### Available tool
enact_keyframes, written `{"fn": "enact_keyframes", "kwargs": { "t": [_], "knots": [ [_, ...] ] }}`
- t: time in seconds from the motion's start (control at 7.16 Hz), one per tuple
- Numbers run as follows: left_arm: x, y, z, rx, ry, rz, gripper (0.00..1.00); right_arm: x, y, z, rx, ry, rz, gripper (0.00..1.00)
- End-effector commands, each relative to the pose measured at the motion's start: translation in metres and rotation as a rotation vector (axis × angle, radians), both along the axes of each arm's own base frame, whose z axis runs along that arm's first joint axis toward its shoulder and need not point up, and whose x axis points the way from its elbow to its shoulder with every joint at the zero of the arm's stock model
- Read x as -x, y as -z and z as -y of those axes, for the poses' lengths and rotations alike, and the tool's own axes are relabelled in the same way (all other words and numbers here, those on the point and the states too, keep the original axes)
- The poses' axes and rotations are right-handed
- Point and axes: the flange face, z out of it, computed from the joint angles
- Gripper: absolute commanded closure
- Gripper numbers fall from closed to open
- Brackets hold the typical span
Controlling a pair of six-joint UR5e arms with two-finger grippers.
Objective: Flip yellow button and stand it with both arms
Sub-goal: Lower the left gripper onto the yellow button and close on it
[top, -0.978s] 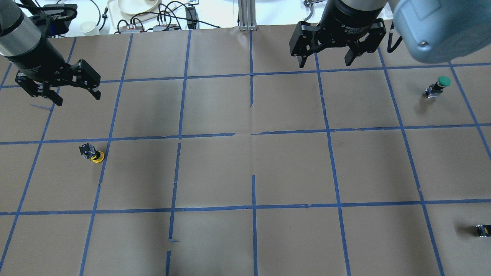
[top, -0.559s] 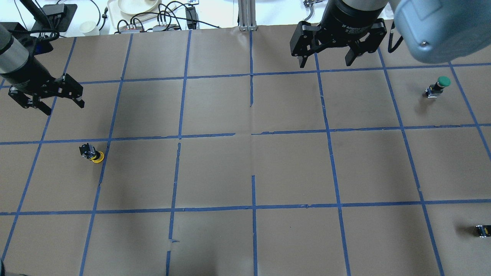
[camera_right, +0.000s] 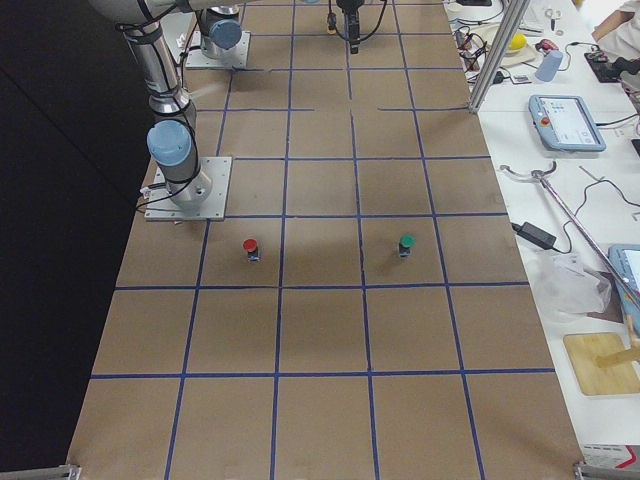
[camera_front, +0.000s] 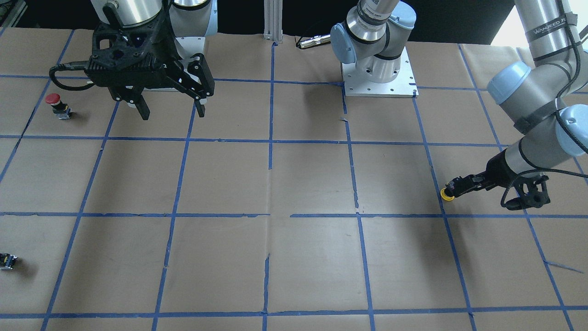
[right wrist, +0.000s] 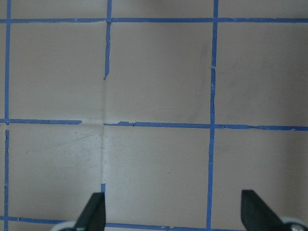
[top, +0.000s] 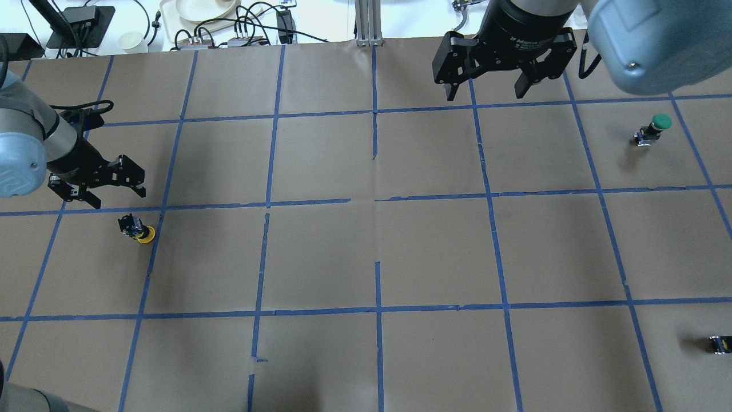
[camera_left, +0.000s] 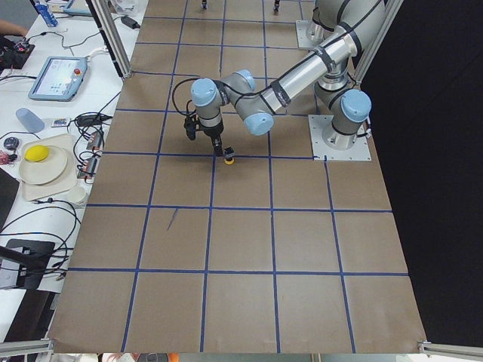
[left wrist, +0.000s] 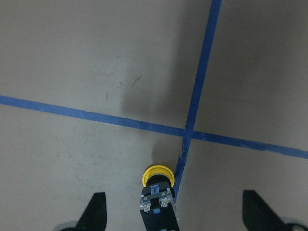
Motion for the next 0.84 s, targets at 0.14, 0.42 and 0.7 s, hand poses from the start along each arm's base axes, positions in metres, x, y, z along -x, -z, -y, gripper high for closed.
{"fn": "enact_keyframes", "kwargs": {
  "t": [0.14, 0.42, 0.7],
  "knots": [
    [-0.007, 0.03, -0.02, -0.059, -0.068, -0.022, 0.0, 0.0, -0.002, 0.0, 0.009, 0.008, 0.002, 0.01],
    [-0.008, 0.028, -0.018, -0.056, -0.1, -0.017, 0.04, 0.0, -0.002, 0.0, 0.011, 0.009, 0.004, 0.01],
    [-0.007, 0.032, -0.02, -0.069, -0.102, -0.025, 0.61, 0.0, -0.003, 0.0, 0.013, 0.009, 0.004, 0.01]
  ]
}}
